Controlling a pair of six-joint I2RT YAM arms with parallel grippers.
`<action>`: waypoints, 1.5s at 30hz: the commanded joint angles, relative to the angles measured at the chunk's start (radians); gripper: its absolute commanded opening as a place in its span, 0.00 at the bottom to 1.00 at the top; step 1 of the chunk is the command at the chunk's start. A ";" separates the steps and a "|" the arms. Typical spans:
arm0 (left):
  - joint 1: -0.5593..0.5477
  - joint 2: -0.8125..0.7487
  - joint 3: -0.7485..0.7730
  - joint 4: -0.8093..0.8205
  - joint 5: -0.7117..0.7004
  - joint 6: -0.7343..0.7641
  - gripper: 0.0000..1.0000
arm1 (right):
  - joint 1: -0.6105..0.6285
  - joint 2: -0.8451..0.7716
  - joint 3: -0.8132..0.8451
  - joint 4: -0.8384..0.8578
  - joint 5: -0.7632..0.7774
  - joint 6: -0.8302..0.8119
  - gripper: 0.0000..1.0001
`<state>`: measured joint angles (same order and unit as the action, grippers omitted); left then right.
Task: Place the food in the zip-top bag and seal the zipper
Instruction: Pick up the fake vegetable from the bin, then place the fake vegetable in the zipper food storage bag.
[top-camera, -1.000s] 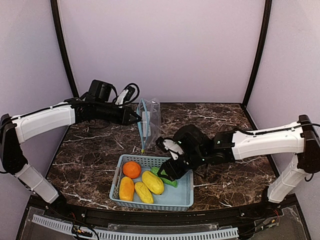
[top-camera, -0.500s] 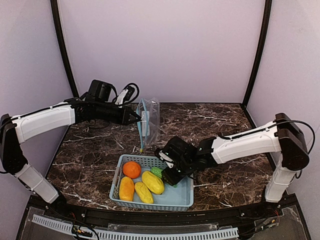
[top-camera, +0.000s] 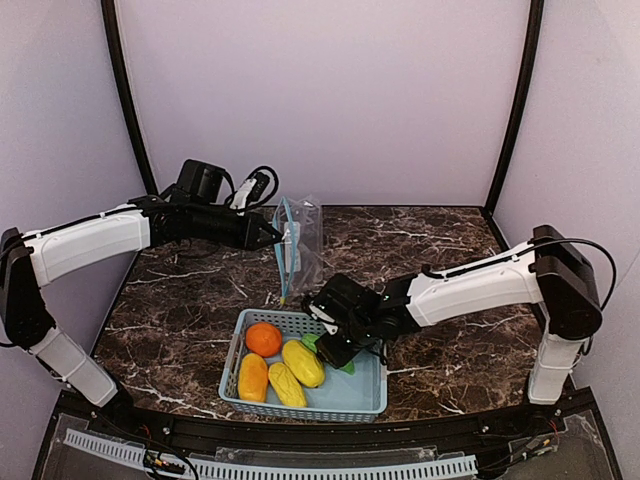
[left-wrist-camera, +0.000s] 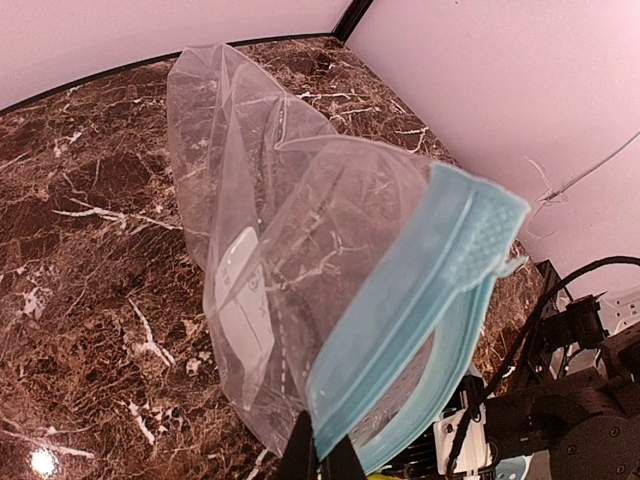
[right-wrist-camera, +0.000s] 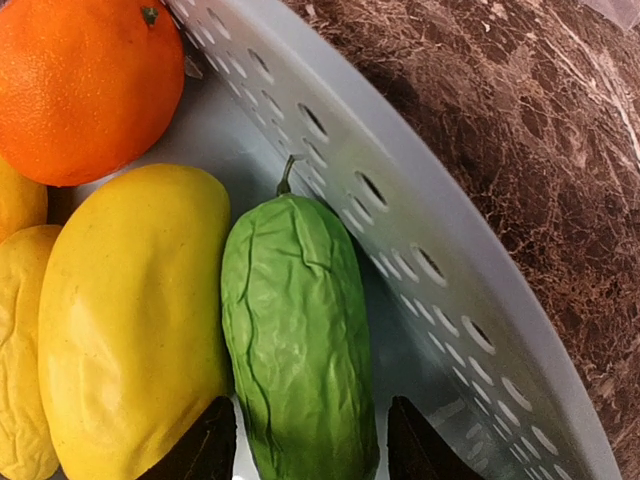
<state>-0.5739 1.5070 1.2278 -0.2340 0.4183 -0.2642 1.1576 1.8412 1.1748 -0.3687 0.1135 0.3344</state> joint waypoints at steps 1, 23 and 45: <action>0.003 -0.027 -0.008 -0.007 0.006 0.009 0.01 | 0.000 0.030 0.031 -0.001 0.011 -0.013 0.50; 0.005 -0.042 -0.025 0.006 -0.029 -0.004 0.01 | -0.002 -0.032 -0.004 -0.012 0.023 0.003 0.34; -0.013 -0.035 -0.082 0.122 0.090 -0.109 0.01 | 0.012 -0.437 -0.107 0.340 0.071 0.242 0.28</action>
<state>-0.5751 1.4689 1.1675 -0.1467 0.4622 -0.3435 1.1595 1.3819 1.0966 -0.2497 0.1337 0.5167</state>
